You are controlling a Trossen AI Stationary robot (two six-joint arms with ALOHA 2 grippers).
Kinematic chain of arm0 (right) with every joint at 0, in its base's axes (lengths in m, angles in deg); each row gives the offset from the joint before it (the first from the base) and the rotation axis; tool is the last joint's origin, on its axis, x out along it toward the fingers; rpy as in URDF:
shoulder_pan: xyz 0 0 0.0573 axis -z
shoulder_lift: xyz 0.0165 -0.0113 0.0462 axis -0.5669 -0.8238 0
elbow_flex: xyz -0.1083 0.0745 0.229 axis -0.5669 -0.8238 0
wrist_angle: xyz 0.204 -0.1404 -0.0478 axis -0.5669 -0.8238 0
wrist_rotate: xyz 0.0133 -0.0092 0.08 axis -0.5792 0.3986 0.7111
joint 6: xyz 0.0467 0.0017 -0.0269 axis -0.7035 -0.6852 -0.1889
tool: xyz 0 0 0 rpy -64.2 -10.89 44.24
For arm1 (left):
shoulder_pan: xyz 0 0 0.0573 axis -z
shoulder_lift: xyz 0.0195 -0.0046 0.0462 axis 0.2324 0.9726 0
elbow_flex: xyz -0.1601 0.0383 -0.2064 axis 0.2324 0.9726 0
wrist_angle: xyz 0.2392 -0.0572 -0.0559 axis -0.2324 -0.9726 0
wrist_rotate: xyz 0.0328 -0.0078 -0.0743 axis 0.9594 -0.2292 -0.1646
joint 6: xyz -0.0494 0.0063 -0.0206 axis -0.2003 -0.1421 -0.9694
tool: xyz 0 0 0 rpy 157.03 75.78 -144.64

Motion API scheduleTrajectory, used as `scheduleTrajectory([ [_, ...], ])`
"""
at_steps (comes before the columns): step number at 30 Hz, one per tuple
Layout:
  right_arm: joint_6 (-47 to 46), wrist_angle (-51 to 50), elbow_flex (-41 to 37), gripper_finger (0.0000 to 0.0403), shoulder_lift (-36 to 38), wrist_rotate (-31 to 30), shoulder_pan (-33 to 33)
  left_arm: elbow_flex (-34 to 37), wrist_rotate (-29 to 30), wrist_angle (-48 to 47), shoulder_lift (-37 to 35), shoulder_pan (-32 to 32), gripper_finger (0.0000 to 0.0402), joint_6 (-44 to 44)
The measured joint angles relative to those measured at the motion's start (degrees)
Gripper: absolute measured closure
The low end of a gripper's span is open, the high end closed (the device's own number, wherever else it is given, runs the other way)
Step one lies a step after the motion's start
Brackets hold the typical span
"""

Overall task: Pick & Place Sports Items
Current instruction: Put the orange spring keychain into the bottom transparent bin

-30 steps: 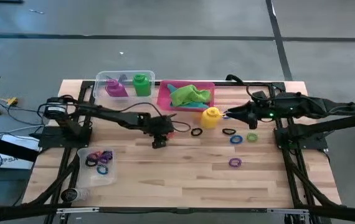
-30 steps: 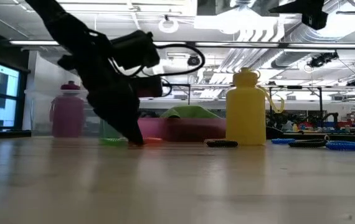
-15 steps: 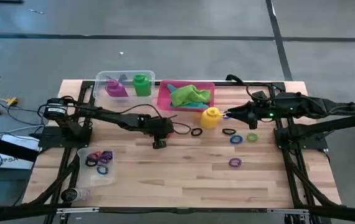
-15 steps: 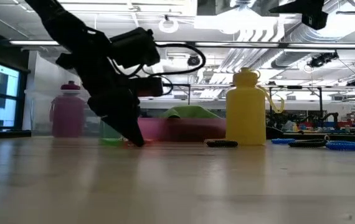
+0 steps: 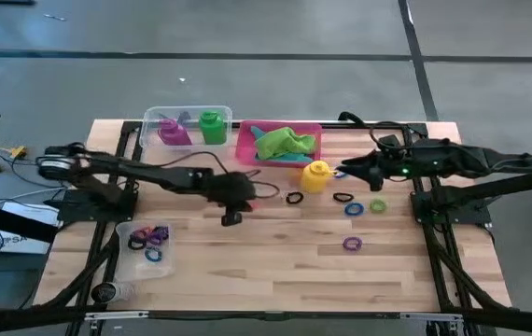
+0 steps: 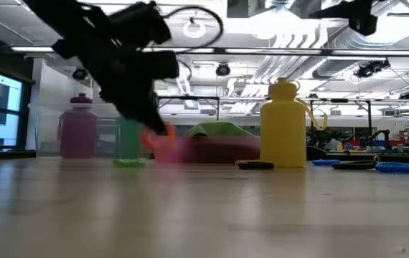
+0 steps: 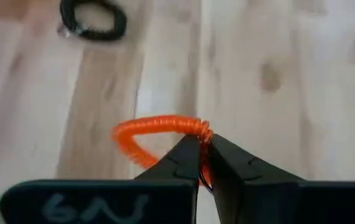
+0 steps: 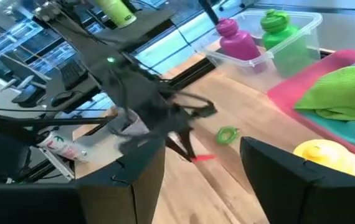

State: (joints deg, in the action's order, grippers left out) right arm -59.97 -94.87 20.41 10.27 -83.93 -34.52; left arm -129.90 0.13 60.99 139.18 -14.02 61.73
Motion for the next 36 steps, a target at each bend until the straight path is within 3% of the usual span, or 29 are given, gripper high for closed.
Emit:
scheduleTrajectory([
  [9,-0.09,0.46,0.0,0.0239,-2.85,0.02,-0.02,-0.04,-4.35,-5.42,-13.69,0.77,0.0398,-5.36],
  [18,-3.09,0.7,0.0,0.0239,-7.62,0.42,0.0,-0.09,-7.29,-21.22,-23.6,6.51,0.0398,-9.17],
  [25,-3.09,3.51,0.0,0.0239,-10.65,0.68,0.0,-0.13,-9.99,-33.29,-26.24,14.45,0.0398,-13.31],
  [36,-3.09,6.21,0.0,0.0239,-11.73,0.44,0.0,-0.15,-8.76,-50.05,-25.74,26.42,0.0398,-15.33],
])
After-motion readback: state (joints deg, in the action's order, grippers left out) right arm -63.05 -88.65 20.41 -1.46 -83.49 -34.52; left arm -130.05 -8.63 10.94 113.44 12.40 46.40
